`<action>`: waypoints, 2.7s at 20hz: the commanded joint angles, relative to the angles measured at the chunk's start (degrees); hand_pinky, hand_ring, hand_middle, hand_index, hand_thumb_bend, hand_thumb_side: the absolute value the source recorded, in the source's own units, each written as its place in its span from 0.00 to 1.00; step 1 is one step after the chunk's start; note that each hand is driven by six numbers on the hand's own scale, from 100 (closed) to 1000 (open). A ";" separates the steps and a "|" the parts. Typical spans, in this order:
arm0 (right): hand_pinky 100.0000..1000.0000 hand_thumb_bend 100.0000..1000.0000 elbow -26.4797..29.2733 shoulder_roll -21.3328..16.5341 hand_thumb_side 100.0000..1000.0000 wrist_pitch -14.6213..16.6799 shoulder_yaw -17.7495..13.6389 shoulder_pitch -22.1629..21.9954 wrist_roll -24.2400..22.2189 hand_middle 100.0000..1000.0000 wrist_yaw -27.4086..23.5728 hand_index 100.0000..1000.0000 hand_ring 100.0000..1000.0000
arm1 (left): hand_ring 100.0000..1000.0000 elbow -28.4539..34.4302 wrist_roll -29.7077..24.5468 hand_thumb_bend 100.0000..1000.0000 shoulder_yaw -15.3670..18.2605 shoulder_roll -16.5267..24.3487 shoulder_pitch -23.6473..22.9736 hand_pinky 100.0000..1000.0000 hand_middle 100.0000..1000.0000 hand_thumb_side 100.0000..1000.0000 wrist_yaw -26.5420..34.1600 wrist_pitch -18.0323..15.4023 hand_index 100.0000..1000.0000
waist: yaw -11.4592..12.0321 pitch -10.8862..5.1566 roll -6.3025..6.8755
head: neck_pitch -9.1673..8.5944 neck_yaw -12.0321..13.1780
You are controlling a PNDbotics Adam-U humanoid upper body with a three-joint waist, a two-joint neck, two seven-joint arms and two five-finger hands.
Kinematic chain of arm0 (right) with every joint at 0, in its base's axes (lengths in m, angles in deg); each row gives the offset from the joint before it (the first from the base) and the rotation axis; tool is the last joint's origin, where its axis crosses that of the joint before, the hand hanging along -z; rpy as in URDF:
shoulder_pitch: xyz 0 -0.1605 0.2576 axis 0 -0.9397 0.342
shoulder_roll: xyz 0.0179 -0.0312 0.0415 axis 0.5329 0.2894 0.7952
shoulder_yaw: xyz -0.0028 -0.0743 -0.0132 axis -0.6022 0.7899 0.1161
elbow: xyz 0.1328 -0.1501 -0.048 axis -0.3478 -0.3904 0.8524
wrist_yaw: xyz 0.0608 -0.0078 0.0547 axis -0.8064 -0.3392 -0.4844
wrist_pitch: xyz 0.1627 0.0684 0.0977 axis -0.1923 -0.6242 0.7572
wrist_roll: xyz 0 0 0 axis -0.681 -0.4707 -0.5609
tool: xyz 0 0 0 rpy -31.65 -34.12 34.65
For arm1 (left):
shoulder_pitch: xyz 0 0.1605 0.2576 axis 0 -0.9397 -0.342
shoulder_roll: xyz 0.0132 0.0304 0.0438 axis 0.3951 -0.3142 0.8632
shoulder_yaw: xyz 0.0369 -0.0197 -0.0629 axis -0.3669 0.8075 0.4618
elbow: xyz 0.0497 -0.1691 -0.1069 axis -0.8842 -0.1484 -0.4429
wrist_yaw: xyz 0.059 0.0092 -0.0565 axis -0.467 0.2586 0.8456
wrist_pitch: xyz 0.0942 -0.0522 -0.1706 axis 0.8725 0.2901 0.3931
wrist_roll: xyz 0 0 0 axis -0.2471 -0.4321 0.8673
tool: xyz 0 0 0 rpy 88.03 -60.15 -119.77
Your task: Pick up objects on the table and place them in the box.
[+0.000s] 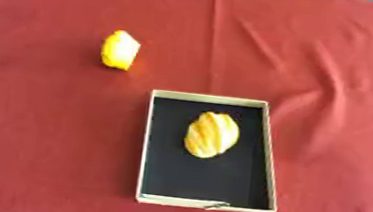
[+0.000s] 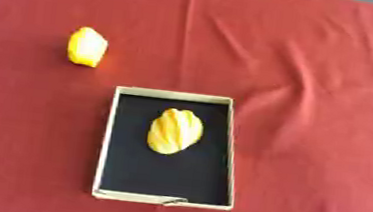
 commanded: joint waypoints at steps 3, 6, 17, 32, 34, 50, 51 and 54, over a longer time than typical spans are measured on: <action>0.93 0.00 0.92 -0.47 0.34 -1.28 -0.34 0.63 -1.31 0.75 -1.05 0.82 0.95 | 0.96 -2.57 -5.99 0.42 -1.42 -2.36 3.81 0.97 0.93 0.30 -1.45 -7.32 0.97 | -0.19 -1.12 0.40 | 0.13 0.75; 0.93 0.00 0.92 -0.16 0.34 -1.87 -0.32 0.81 -1.95 0.75 -1.55 0.82 0.95 | 0.96 -3.79 -6.41 0.41 -2.02 -4.50 5.63 0.97 0.93 0.30 -1.26 -7.95 0.97 | -0.34 -1.20 0.44 | 0.30 1.19; 0.94 0.00 0.92 0.74 0.39 -3.59 -0.14 1.77 -3.71 0.75 -3.56 0.82 0.95 | 0.97 -6.00 -10.42 0.41 -4.43 -9.99 8.17 0.99 0.95 0.42 0.44 -9.99 0.97 | -1.16 -1.34 0.97 | 1.09 2.80; 0.95 0.00 0.92 1.47 0.44 -6.89 0.08 2.99 -4.94 0.74 -6.34 0.81 0.94 | 0.97 -4.60 -19.70 0.38 -7.90 -13.13 7.79 1.00 0.96 0.51 7.91 -9.92 0.96 | -1.87 -2.80 2.09 | 4.34 2.87; 0.95 0.00 0.92 1.65 0.44 -7.25 0.07 3.16 -5.09 0.74 -6.74 0.81 0.94 | 0.97 -5.24 -20.16 0.37 -7.68 -13.46 7.42 1.00 0.96 0.52 8.00 -9.63 0.96 | -2.12 -2.90 2.23 | 4.67 2.88; 0.95 0.00 0.92 3.14 0.45 -9.05 -0.21 3.76 -6.72 0.74 -7.88 0.81 0.94 | 0.98 -6.45 -21.07 0.40 -7.80 -15.92 6.51 1.00 0.96 0.51 3.56 -9.89 0.96 | -2.87 -2.21 2.18 | 0.39 1.25; 0.95 0.00 0.92 3.19 0.45 -9.09 -0.24 3.75 -6.74 0.74 -7.93 0.81 0.94 | 0.98 -6.50 -20.87 0.40 -7.75 -16.08 6.52 1.00 0.96 0.50 2.79 -9.86 0.96 | -2.89 -2.19 2.16 | 0.20 1.27; 0.95 0.00 0.92 3.38 0.45 -9.27 -0.21 3.80 -6.91 0.74 -8.07 0.80 0.94 | 0.98 -6.85 -20.04 0.38 -7.65 -16.94 6.63 1.00 0.96 0.49 1.16 -9.77 0.96 | -2.98 -2.18 2.08 | -0.17 1.46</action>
